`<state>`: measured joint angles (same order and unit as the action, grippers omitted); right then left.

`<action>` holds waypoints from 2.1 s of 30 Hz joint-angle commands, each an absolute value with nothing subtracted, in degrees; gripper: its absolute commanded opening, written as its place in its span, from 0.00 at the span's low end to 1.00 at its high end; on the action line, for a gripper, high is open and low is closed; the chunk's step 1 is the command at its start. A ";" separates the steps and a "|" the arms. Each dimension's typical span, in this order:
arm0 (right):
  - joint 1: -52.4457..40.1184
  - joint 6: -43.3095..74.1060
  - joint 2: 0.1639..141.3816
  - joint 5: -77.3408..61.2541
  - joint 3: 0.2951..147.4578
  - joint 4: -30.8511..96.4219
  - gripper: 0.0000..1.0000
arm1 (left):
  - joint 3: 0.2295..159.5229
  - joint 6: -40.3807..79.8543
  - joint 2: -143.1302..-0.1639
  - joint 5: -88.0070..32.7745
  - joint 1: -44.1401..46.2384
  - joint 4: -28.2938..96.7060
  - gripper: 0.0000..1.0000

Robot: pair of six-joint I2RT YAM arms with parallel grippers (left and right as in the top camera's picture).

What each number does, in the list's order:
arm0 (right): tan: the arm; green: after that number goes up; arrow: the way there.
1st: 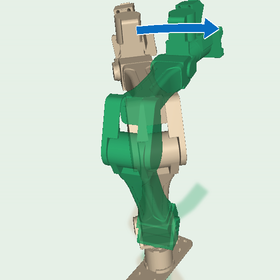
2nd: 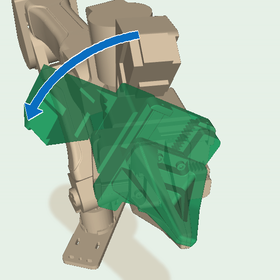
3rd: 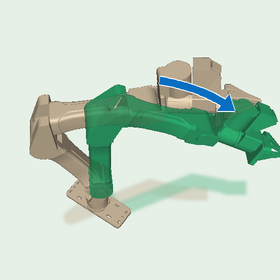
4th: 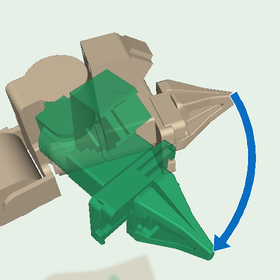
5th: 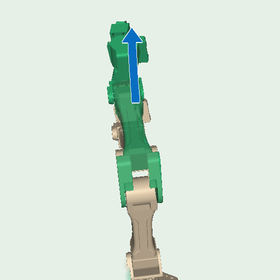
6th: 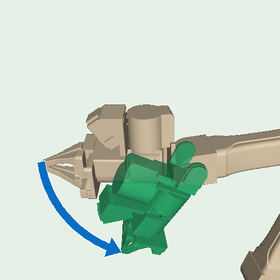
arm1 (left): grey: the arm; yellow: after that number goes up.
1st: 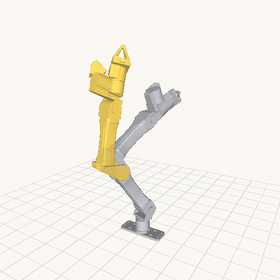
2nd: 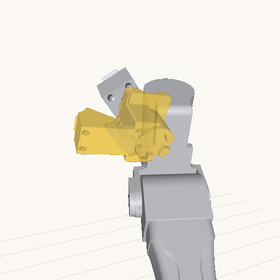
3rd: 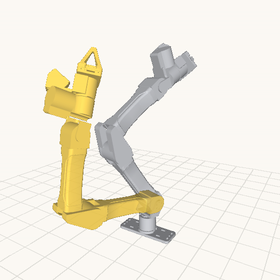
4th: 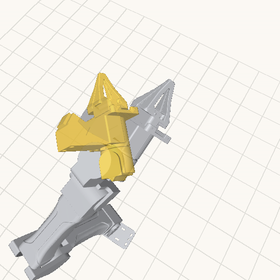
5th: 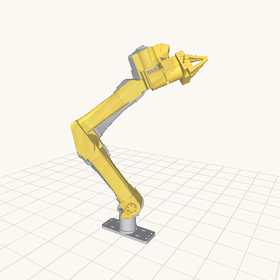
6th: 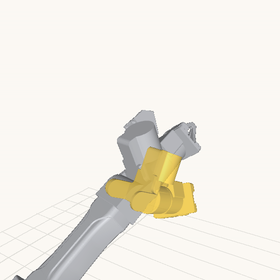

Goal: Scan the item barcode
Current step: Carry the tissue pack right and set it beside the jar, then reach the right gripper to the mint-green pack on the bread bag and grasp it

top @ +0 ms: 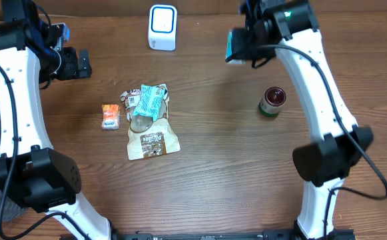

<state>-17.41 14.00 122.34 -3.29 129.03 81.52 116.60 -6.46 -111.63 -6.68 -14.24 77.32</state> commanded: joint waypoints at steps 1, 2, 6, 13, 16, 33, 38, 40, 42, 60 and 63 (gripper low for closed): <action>-16.56 16.56 124.01 -6.79 120.81 80.03 0.04 | 116.33 -7.70 -110.78 -7.07 -13.80 77.32 0.99; -16.14 16.58 124.01 -6.79 117.93 78.96 0.04 | 116.33 -7.70 -110.78 -7.07 -13.80 77.32 1.00; -14.44 16.58 124.01 -6.79 107.20 73.41 0.04 | 116.33 -7.70 -110.78 -7.07 -13.80 77.32 1.00; -12.73 16.51 124.01 -6.61 100.49 70.13 0.09 | 116.33 -7.70 -110.78 -7.07 -13.80 77.32 1.00; -12.16 16.49 124.01 -6.57 100.57 70.63 0.50 | 116.33 -7.70 -110.78 -7.07 -13.80 77.32 1.00; -17.76 19.68 124.20 -27.07 113.06 69.71 0.65 | 116.33 -7.70 -110.78 -7.07 -13.80 77.32 1.00; -23.94 27.66 124.33 -27.11 108.62 58.22 0.55 | 116.33 -7.70 -110.78 -7.07 -13.80 77.32 1.00; -26.94 30.06 124.36 -27.09 106.10 52.86 0.54 | 116.33 -7.70 -110.78 -7.07 -13.80 77.32 1.00; -29.34 32.23 124.46 -27.03 104.16 48.73 0.52 | 116.33 -7.70 -110.78 -7.07 -13.80 77.32 0.99; -38.57 41.15 131.92 -19.33 101.30 33.65 0.50 | 116.33 -7.70 -110.78 -7.07 -13.80 77.32 0.99; -38.63 41.15 131.94 -19.33 101.30 32.69 0.49 | 116.33 -7.70 -110.78 -7.07 -13.80 77.32 1.00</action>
